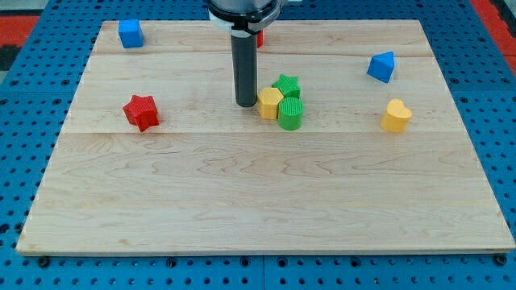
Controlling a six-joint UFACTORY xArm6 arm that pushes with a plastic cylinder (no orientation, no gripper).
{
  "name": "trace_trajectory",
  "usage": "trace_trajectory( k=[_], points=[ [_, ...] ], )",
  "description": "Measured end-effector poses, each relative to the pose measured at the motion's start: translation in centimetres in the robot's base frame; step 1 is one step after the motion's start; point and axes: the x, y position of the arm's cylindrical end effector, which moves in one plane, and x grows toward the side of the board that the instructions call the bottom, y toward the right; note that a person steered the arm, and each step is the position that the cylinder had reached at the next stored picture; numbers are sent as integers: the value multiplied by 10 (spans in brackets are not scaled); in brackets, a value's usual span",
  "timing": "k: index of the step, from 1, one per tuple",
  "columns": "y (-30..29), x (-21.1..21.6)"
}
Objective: Push the yellow hexagon towards top
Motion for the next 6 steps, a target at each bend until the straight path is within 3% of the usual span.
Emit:
trace_trajectory(
  k=[1,2,3,6],
  points=[
    [6,60],
    [40,41],
    [37,-4],
    [41,-61]
  ],
)
